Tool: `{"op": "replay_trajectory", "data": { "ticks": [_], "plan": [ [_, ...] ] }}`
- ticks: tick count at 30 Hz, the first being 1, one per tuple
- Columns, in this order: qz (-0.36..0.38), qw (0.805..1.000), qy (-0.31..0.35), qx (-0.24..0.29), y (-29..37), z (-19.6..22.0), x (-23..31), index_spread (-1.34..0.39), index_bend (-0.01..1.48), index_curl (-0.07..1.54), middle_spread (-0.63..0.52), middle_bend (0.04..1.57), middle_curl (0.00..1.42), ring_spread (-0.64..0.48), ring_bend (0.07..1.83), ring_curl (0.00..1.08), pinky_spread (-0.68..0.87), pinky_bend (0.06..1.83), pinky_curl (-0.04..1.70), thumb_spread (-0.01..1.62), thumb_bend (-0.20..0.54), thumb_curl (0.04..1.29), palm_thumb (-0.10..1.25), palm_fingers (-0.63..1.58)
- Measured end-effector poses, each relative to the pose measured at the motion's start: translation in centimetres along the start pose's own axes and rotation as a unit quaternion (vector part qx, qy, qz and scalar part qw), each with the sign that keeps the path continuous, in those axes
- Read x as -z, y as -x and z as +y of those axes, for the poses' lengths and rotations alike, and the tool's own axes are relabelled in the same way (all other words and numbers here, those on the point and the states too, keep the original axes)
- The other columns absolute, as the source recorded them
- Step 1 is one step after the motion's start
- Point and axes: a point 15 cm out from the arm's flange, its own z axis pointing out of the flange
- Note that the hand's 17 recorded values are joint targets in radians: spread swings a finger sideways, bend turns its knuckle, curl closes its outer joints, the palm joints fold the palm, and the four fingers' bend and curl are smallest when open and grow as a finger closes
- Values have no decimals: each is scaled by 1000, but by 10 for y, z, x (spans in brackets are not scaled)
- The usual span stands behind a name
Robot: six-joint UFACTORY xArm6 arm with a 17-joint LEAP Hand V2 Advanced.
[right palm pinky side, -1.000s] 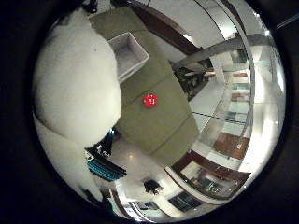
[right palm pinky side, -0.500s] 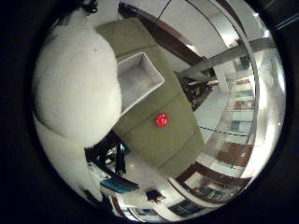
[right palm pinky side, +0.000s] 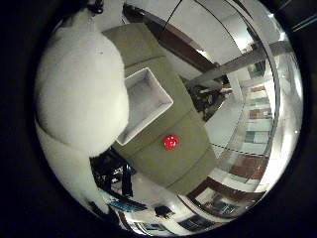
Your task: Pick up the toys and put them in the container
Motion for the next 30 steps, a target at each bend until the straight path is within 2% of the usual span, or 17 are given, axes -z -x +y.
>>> {"op": "replay_trajectory", "data": {
  "ticks": [12,15,16,19,23,25,29,30],
  "plan": [
    [3,999,4,-33,-42,9,-8,-188,1207,761,-78,1400,657,-245,1281,871,-208,1347,896,1043,-19,705,960,1137],
    [5,999,4,-36,-47,12,-7,-199,1141,750,-90,1363,645,-237,1272,846,-215,1322,867,1015,-39,689,869,1119],
    [5,999,6,-37,-48,14,-7,-215,1057,735,-90,1338,634,-229,1271,821,-227,1293,840,979,-43,684,828,1095],
    [4,999,5,-43,-55,20,-5,-287,739,694,-129,1183,597,-218,1238,743,-313,1248,762,936,-33,656,763,886],
    [8,998,-1,-61,-87,43,5,-393,488,616,-175,904,524,-213,1190,672,-370,1192,714,1053,-27,570,727,458],
    [0,999,-6,-54,-88,45,4,-430,486,599,-172,808,495,-216,1122,642,-319,1109,703,1090,-30,527,693,274],
    [-23,999,-26,-42,-81,40,3,-452,468,531,-134,634,423,-182,948,540,-141,955,635,1112,-28,457,648,85],
    [-27,998,-28,-41,-81,41,2,-450,454,515,-123,606,411,-163,923,521,-90,943,623,1112,-28,441,638,99]
  ]
}}
